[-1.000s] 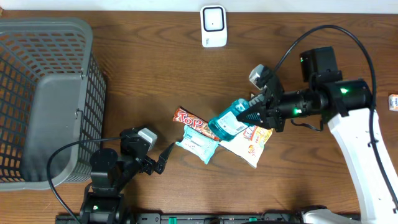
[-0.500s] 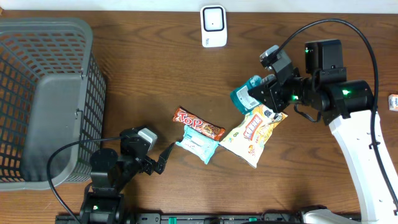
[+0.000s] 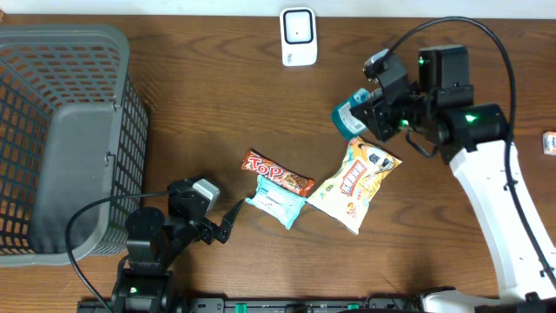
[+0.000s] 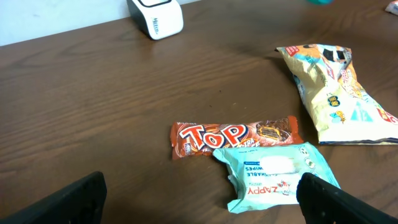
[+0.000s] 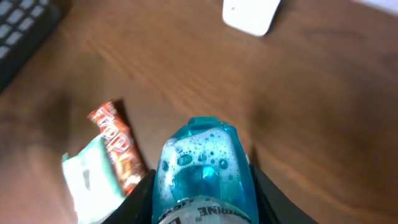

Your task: Scan the item barcode

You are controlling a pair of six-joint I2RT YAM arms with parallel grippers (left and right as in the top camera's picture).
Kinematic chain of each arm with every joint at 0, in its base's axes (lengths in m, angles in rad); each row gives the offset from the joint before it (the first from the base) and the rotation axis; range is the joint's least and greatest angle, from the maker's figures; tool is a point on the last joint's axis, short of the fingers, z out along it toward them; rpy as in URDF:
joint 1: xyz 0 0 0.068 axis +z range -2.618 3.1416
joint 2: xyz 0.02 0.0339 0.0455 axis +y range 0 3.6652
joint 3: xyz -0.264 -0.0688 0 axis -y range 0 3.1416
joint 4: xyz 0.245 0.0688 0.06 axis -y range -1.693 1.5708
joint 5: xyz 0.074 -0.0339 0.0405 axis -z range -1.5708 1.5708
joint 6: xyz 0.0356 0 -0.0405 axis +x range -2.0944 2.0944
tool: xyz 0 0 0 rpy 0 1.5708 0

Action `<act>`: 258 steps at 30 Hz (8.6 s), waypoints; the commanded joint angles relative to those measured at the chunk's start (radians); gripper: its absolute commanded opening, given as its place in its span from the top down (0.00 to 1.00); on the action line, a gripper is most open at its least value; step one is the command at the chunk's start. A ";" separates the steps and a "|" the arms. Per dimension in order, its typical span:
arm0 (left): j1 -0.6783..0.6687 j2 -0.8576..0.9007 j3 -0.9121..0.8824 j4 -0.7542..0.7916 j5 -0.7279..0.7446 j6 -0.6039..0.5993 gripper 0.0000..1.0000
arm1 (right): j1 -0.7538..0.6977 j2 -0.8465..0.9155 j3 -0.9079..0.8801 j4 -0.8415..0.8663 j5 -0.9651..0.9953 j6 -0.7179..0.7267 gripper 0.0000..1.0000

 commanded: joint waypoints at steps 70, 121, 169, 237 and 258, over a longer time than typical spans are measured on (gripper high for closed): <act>0.003 0.000 -0.007 0.003 -0.005 -0.009 0.02 | 0.457 1.202 0.813 1.279 1.416 -0.940 0.84; 0.003 0.000 -0.007 0.003 -0.005 -0.009 0.02 | 0.000 0.284 0.198 0.750 1.674 -0.373 0.94; 0.003 0.000 -0.007 0.003 -0.005 -0.009 0.02 | -0.763 0.371 -0.139 0.442 1.077 0.288 0.19; 0.003 0.000 -0.007 0.003 -0.005 -0.009 0.02 | 0.321 0.498 -0.187 -0.009 0.520 1.455 0.79; 0.003 0.000 -0.007 0.003 -0.005 -0.009 0.02 | 0.009 0.282 0.008 -0.087 -0.504 0.832 0.99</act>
